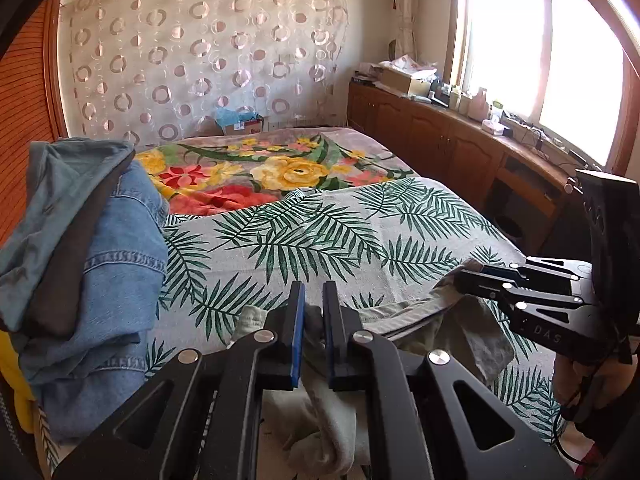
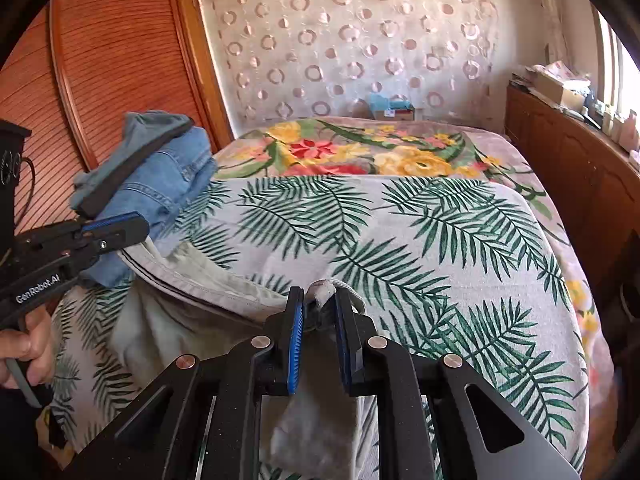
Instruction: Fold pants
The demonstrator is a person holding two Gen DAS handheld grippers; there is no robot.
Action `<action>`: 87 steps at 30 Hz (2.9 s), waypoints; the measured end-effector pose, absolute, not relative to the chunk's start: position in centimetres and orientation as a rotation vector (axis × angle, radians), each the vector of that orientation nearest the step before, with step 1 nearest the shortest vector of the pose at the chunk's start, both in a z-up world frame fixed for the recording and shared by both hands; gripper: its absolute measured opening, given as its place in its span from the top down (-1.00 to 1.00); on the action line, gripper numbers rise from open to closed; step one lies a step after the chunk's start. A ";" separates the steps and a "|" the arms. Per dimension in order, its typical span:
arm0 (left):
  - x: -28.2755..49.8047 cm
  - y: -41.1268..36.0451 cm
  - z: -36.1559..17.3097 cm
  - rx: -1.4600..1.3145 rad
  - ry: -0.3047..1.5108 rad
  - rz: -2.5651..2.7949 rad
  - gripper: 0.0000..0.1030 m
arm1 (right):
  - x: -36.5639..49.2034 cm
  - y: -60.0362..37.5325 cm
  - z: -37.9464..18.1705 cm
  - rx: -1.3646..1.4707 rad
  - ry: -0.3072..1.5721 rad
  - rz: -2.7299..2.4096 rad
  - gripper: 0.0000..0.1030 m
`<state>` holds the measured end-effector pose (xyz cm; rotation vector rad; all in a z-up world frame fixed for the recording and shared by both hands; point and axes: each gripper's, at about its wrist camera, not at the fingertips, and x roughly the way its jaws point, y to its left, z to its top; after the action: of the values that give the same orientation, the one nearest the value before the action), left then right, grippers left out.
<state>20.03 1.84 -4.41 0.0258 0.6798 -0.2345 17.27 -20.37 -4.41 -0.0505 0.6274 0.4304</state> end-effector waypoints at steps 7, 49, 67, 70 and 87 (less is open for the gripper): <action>20.6 1.5 -5.3 0.029 0.727 -0.239 0.81 | 18.2 -20.7 -5.0 -0.053 0.665 0.421 0.60; 12.2 3.6 -9.2 0.017 0.767 -0.301 0.18 | 11.5 -24.5 -7.0 -0.114 0.723 0.451 0.23; 10.6 6.6 -9.2 0.008 0.772 -0.211 0.99 | 11.8 -23.3 -7.5 -0.152 0.713 0.433 0.23; 10.5 7.0 -8.8 -0.013 0.760 -0.225 0.98 | 11.8 -23.3 -7.5 -0.152 0.714 0.432 0.23; 13.7 4.4 -9.9 -0.070 0.800 -0.375 0.65 | 11.9 -23.2 -7.6 -0.155 0.714 0.432 0.23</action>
<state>13.74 4.42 -9.92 -0.0696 0.7995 -0.3748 11.86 -23.19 -7.57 -0.1549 0.7135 0.4320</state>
